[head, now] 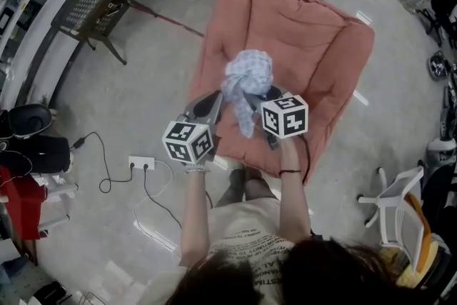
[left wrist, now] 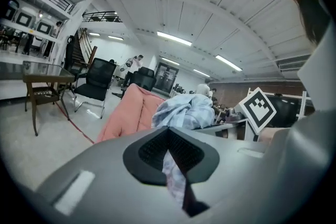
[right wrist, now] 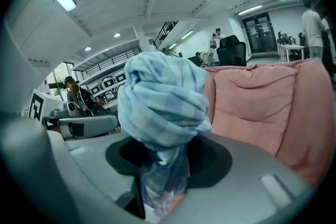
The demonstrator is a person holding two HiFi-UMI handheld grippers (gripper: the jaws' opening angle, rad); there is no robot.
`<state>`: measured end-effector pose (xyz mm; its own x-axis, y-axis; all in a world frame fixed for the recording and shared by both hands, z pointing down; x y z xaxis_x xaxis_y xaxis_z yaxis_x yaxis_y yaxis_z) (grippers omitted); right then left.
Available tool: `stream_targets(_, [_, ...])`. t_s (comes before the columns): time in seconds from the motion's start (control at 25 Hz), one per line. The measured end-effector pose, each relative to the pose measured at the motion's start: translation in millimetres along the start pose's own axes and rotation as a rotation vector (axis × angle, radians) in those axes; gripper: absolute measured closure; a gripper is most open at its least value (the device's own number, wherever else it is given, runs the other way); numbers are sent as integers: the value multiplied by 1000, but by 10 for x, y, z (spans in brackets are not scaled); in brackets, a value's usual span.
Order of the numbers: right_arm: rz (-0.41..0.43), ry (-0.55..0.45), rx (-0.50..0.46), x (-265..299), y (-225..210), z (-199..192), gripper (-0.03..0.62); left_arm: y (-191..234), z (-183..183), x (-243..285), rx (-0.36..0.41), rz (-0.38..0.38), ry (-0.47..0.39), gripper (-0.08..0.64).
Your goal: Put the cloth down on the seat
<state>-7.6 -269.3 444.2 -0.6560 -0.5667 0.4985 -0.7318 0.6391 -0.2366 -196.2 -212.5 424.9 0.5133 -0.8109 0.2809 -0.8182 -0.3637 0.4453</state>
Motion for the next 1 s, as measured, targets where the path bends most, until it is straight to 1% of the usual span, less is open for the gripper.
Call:
stream_targets(0.08, [11,15,-4,95,-76,-10,393,70,-68,99,-26,4,13,563])
stream_targets(0.24, [26,45,-6,316,-212,-100,393,224,-194,256,-48,13,38,563])
stream_targets(0.56, [51,97,23,668,-517,-438,393,533,-534,582,-97,20,91,563])
stream_targets(0.84, [71,154,-21,1120,-746,-501,393,814,-703,849,-142,24,108,563])
stream_targets(1.0, [90,213,-41,1368,-824,-613,393,941,-819,983,-170,29,144,563])
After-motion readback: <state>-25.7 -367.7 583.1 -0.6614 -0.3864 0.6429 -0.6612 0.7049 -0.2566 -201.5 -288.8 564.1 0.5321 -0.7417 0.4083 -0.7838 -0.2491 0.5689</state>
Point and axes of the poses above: the fingertips, and each gripper's own axes: x forward along the fingers, y to its left, z out of its top, the point moved 9 cm from there along -x, backward along the fingers, and after that the axes turned 7 degrees about -x, right-handed, at the moved point
